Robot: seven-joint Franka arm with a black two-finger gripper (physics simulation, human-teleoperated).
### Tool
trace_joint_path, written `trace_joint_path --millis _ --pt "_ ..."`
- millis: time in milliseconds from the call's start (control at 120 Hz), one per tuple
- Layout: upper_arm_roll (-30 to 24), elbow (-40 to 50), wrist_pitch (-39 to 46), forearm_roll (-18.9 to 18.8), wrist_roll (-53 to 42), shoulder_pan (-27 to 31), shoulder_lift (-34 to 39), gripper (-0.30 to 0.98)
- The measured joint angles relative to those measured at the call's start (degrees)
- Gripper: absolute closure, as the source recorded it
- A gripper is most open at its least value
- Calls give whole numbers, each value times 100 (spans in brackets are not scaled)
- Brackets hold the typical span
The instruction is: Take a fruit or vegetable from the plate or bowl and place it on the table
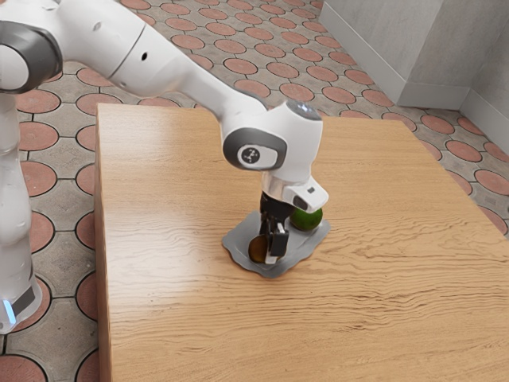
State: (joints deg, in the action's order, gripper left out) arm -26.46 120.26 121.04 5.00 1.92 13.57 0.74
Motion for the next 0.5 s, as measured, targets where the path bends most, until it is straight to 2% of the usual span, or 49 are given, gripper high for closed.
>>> trace_joint_path --millis 200,500 --pt "49 0 25 -4 -10 -55 -21 37" --pt "53 -67 -25 -63 51 -8 158 41"
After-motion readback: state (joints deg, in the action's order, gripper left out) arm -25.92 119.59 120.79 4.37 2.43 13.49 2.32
